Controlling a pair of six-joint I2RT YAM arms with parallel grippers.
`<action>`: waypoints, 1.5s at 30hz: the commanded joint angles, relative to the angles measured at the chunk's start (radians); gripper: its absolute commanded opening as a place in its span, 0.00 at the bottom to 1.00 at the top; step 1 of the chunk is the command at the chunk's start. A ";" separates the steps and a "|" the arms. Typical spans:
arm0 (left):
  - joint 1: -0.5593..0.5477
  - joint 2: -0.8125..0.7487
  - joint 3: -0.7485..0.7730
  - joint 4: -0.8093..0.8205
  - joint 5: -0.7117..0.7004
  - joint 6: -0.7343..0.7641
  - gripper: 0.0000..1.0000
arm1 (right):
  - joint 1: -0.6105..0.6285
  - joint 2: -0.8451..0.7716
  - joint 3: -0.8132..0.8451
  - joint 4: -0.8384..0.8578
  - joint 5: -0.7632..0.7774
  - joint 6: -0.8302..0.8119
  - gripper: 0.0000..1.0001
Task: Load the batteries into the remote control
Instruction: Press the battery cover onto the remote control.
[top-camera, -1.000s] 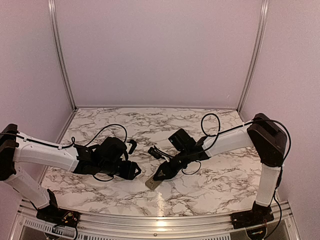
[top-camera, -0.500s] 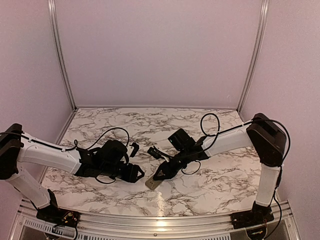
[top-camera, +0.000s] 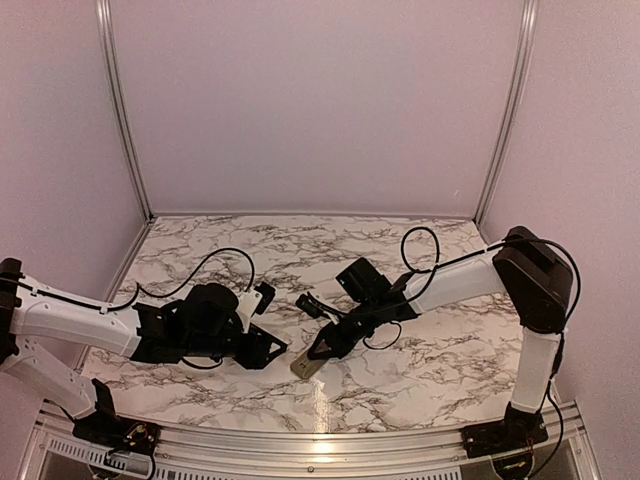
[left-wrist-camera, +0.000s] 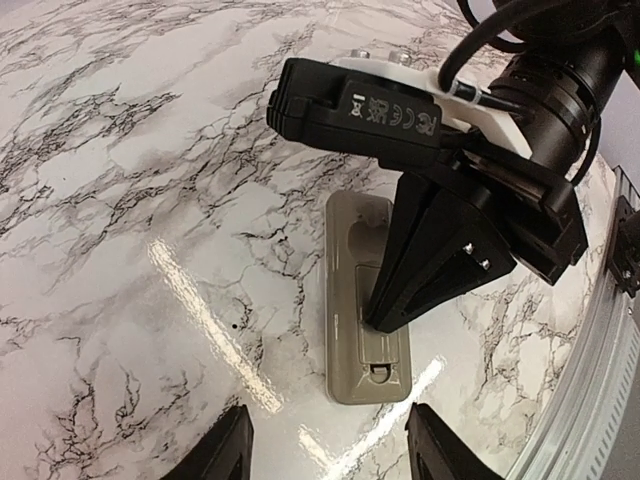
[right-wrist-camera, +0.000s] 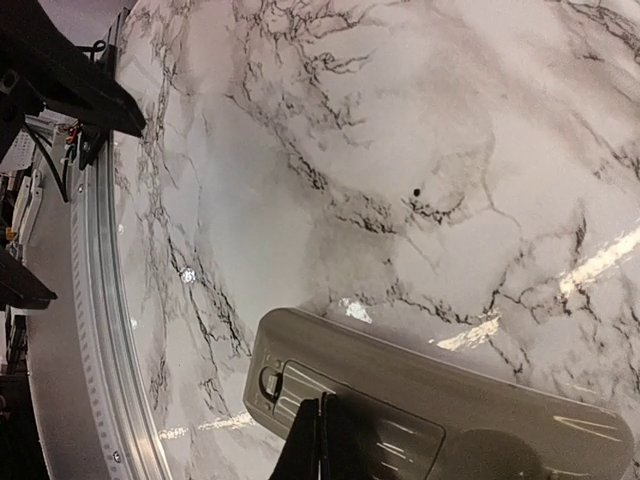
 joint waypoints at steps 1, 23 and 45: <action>-0.001 0.084 0.116 -0.116 -0.123 -0.068 0.55 | 0.006 0.043 -0.008 -0.060 0.067 0.016 0.00; -0.182 0.296 0.342 -0.406 -0.292 -0.865 0.56 | 0.002 0.037 -0.016 -0.031 0.076 0.044 0.00; -0.199 0.454 0.492 -0.534 -0.342 -0.966 0.46 | 0.000 0.035 -0.024 -0.022 0.073 0.034 0.00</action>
